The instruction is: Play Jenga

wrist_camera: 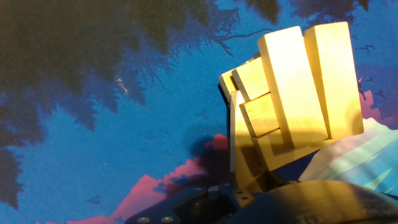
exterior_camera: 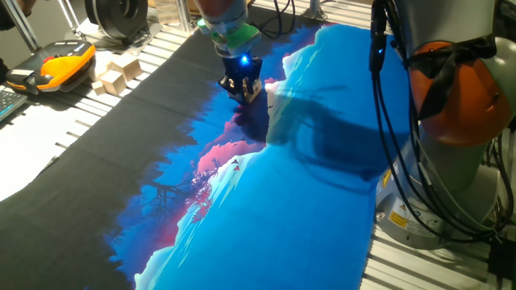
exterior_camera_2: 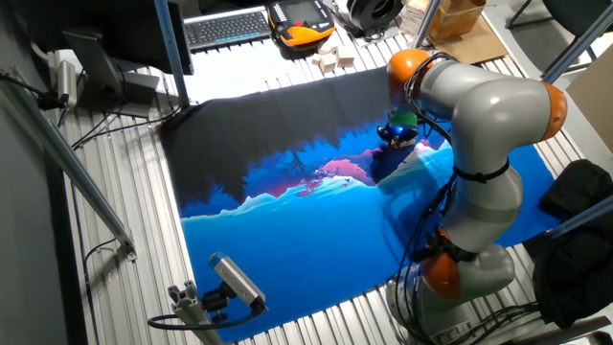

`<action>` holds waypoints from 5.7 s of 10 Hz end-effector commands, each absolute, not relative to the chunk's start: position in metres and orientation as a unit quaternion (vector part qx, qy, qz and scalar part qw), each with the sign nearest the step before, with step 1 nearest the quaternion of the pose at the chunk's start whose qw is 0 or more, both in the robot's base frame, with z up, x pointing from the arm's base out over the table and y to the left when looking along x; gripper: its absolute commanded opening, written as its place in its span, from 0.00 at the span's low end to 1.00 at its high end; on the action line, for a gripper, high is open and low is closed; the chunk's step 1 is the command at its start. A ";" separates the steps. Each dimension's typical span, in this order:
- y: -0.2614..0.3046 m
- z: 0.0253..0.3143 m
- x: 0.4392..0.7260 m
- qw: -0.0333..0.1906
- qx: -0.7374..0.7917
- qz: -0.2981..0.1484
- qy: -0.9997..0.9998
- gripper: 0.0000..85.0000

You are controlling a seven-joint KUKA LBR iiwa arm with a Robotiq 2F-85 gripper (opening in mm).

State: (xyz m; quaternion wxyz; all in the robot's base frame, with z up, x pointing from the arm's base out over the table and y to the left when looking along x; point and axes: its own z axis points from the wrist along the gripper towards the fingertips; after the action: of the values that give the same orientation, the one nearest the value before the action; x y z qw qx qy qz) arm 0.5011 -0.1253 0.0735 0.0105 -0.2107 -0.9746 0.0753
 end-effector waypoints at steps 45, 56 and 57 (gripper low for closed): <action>-0.122 0.074 0.502 0.021 -0.163 0.053 -0.985 0.00; -0.119 0.075 0.503 0.015 -0.150 0.045 -0.987 0.00; -0.118 0.075 0.503 0.014 -0.149 0.046 -0.988 0.00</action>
State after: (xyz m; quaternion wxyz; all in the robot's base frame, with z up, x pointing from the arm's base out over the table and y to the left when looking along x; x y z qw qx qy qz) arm 0.5029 -0.1184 0.0751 0.0145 -0.1490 -0.9876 0.0464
